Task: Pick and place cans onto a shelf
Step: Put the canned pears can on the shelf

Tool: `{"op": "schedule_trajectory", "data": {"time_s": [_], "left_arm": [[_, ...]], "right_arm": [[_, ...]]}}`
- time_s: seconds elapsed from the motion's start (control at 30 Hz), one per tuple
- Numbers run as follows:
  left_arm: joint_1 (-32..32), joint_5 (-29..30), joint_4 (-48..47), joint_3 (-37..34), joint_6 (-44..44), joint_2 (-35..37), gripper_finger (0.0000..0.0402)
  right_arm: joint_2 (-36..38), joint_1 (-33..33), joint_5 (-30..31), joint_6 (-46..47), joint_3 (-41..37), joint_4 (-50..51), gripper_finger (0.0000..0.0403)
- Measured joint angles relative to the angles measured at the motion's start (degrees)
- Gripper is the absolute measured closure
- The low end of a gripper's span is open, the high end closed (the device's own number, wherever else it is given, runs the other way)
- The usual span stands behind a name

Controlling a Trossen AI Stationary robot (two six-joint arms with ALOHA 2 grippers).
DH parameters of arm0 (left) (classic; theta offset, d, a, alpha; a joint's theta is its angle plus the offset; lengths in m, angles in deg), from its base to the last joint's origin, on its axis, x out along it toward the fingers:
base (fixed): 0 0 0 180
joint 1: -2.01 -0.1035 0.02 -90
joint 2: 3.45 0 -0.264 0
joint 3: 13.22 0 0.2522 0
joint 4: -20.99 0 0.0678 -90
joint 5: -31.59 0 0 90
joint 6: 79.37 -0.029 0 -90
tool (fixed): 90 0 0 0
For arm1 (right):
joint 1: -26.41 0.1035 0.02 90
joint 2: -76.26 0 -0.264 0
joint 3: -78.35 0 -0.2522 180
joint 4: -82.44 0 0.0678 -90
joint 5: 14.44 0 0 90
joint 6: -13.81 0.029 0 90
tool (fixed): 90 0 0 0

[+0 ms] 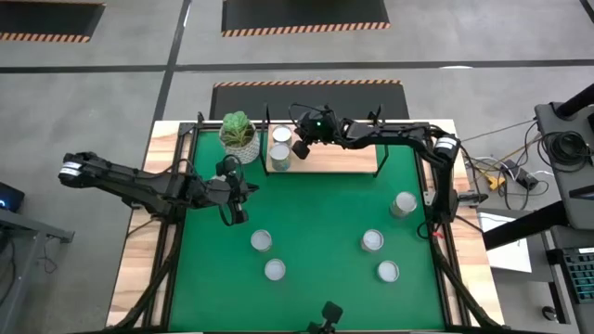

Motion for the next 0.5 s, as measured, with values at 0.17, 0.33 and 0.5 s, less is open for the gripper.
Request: {"op": "schedule_trajectory", "data": {"time_s": [0.17,0.33,0.5], "left_arm": [[0.0,0.0,0.0,0.0,-0.19,0.0,0.0402],[0.0,0.0,0.0,0.0,-0.24,0.0,0.0402],[0.0,0.0,0.01,0.0,-0.24,0.0,0.0402]], "right_arm": [[-0.86,0.24,-0.13,0.45,-0.07,-2.95,0.039],[-0.86,0.24,-1.7,0.77,-0.07,-5.85,0.039],[-0.86,0.26,-1.9,1.01,-0.07,-7.04,0.039]]}}
